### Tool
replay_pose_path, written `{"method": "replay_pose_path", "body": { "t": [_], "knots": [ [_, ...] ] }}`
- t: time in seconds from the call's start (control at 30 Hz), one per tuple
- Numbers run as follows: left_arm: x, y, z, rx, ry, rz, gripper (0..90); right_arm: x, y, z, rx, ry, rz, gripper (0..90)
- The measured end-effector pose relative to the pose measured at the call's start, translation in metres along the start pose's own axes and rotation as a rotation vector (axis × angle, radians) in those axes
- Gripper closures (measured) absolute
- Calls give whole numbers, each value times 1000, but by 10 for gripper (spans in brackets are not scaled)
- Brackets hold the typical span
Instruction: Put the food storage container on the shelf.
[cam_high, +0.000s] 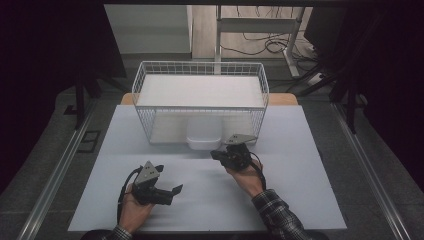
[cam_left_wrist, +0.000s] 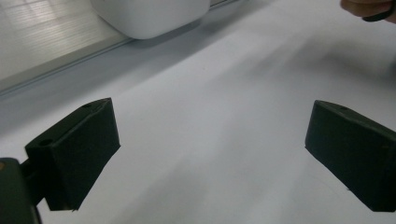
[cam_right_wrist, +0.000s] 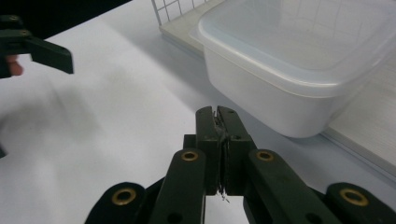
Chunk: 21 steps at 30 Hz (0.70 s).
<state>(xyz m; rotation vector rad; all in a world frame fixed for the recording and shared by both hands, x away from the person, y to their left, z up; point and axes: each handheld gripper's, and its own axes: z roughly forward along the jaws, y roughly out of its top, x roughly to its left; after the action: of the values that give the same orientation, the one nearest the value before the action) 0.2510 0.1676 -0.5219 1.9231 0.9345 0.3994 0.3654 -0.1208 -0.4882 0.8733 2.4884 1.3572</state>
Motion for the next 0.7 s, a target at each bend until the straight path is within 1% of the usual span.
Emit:
{"method": "replay_pose_path", "body": {
  "t": [0.07,0.23,0.27,0.3,0.53,0.7],
  "knots": [
    [-2,-2,-2,-4,1,0,23,0,1,6,4,-2,-4,873],
    [-5,-5,-6,-11,-9,1,22,-3,4,20,14,-8,9,878],
    [-6,-6,-6,-10,-9,3,22,-4,5,23,12,-12,1,878],
    [-6,-6,-7,-10,-9,4,22,-5,5,25,13,-14,5,878],
    [-6,-7,-7,0,0,11,23,-13,8,39,24,-36,24,883],
    [-7,-8,-6,5,-2,15,24,-15,12,45,23,-46,13,886]
  ]
}}
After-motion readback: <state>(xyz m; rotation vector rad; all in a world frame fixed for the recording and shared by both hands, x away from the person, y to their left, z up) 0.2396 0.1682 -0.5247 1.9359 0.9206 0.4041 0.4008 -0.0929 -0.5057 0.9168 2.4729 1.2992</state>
